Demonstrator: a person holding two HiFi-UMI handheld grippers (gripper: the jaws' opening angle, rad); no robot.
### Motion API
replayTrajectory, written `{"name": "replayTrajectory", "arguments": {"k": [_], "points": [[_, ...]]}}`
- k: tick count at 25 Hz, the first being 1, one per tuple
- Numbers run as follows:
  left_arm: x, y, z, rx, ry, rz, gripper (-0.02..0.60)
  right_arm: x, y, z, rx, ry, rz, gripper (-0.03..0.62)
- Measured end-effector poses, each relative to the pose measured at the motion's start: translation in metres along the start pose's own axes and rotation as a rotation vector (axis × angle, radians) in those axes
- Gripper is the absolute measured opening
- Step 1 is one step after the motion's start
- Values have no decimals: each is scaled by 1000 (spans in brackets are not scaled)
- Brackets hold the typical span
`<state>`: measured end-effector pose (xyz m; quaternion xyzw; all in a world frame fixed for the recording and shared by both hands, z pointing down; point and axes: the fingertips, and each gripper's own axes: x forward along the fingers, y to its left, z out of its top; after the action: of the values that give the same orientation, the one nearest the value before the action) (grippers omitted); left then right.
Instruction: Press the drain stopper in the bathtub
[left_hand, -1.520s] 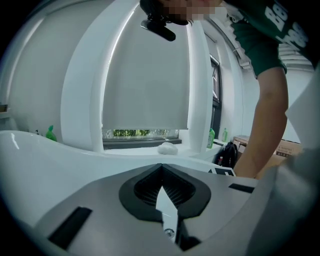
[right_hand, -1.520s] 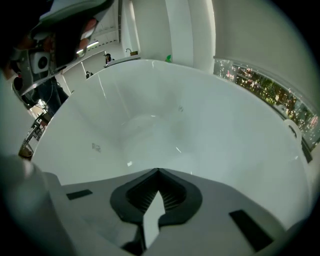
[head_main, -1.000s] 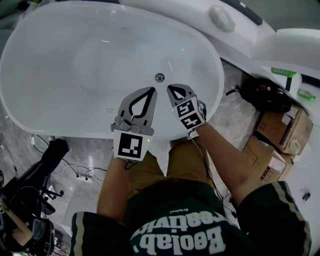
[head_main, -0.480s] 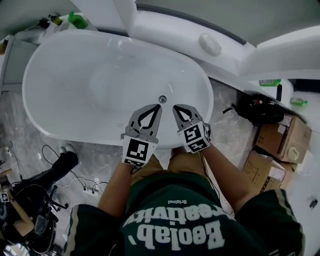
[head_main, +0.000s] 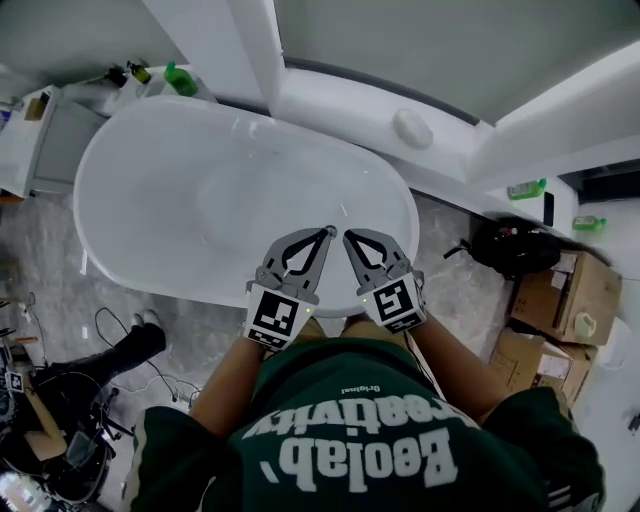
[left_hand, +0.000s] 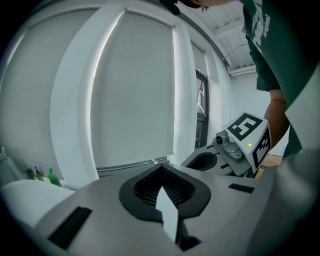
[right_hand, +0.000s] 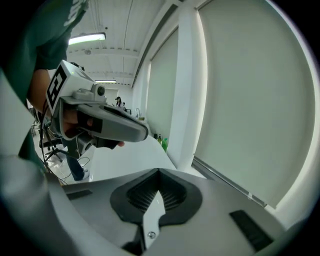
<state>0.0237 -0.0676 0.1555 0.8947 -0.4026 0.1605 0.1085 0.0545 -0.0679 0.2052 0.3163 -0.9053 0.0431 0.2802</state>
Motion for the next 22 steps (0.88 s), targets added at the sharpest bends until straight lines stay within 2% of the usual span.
{"name": "replayTrajectory", "arguments": {"k": [7, 9, 14, 18, 22], "points": [[-29, 1, 38, 24, -56, 24, 6, -31, 1, 63, 32, -162, -4, 9], [-35, 4, 43, 15, -70, 35, 6, -40, 0, 72, 20, -181, -7, 9], [-47, 6, 55, 13, -112, 54, 6, -56, -2, 92, 144, -261, -31, 11], [-52, 4, 64, -9, -157, 60, 6, -63, -2, 99, 140, -293, -53, 9], [-54, 8, 71, 12, -174, 73, 6, -69, -2, 109, 136, -336, -68, 9]]}}
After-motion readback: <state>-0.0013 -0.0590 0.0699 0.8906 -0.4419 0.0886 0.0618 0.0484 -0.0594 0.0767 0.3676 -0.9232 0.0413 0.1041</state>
